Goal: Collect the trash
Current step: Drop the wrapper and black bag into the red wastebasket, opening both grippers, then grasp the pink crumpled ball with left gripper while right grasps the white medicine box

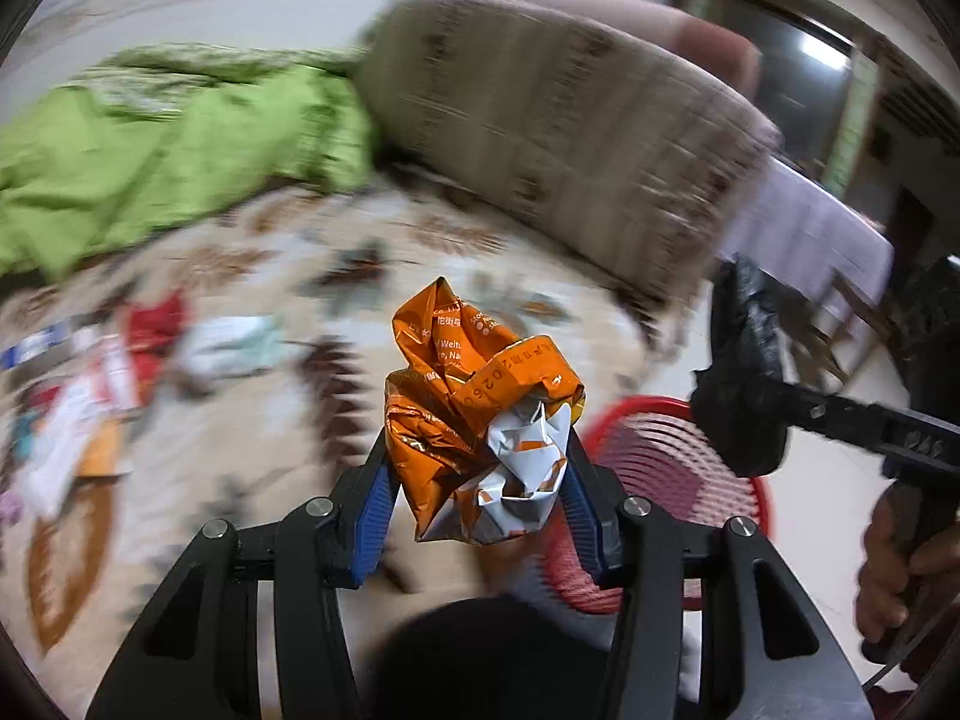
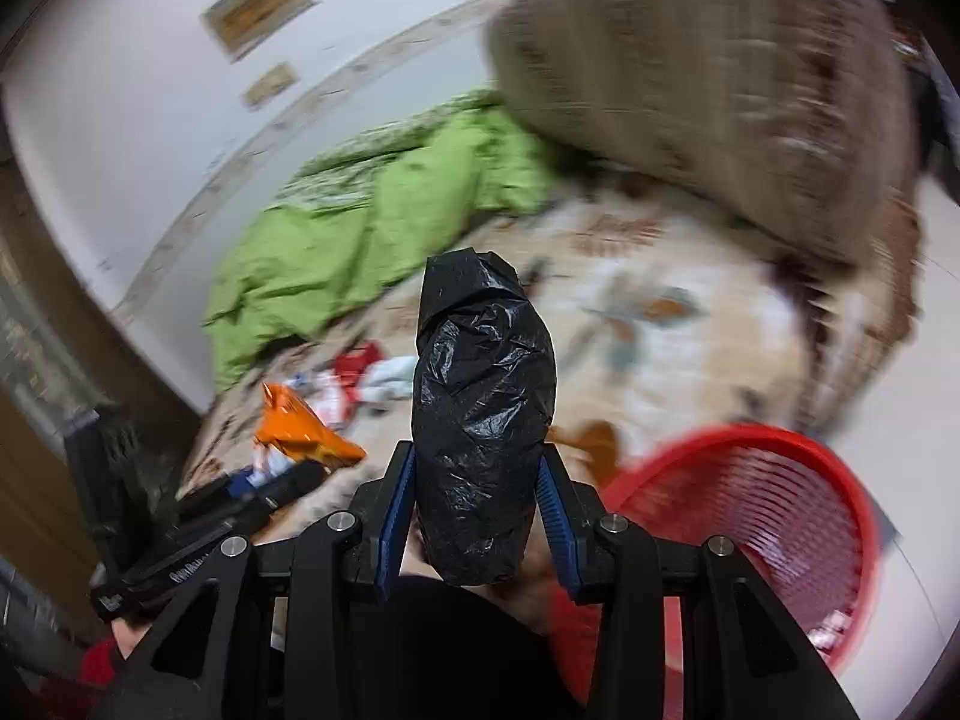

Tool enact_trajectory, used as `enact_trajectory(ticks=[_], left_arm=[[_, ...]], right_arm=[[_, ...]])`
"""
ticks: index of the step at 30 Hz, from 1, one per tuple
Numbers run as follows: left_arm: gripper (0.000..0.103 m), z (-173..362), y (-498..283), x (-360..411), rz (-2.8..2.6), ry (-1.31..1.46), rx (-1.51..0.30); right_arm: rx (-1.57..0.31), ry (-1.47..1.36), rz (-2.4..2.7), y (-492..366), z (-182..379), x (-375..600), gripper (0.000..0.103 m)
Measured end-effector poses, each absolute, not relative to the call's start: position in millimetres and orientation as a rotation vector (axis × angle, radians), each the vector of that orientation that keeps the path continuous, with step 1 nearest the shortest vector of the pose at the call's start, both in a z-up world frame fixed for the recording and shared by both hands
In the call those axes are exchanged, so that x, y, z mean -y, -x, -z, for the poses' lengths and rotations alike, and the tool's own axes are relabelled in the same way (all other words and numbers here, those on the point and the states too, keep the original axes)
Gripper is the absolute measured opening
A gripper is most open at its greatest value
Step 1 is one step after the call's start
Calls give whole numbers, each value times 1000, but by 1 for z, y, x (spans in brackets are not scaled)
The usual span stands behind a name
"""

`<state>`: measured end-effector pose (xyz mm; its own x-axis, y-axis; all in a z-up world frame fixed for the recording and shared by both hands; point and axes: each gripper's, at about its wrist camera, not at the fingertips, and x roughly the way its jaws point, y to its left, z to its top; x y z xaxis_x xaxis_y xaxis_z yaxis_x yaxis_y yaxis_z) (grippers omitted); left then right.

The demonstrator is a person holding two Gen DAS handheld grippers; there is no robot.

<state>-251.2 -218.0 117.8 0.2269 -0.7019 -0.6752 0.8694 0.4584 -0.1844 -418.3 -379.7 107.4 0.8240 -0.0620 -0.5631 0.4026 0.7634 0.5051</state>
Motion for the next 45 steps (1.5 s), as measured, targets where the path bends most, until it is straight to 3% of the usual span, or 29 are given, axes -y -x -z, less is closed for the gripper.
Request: enact_trajectory(ticks=[5,7,9,11,15,21,32,45], left_arm=[[49,-104,288,272,1228,-330,-834],[53,-100,303,288,1264,-359,-845],[66,-95,314,300,1281,-387,-861],[69,-93,317,304,1276,-392,-858],[74,-93,307,297,1264,-366,-876],[74,-103,279,253,1171,-280,-869],[75,-120,203,123,800,-138,-776],[76,-93,106,-20,428,25,-805]], right_arm=[[-563,-710,389,459,-97,410,42],[-571,-721,426,469,-92,418,43],[-591,-725,452,475,-86,421,44],[-599,-717,485,478,-83,425,55],[-596,-702,488,474,-86,427,57],[-580,-694,404,449,-92,415,58],[-606,-544,132,328,-100,339,63],[-730,-447,-49,218,-71,250,63]])
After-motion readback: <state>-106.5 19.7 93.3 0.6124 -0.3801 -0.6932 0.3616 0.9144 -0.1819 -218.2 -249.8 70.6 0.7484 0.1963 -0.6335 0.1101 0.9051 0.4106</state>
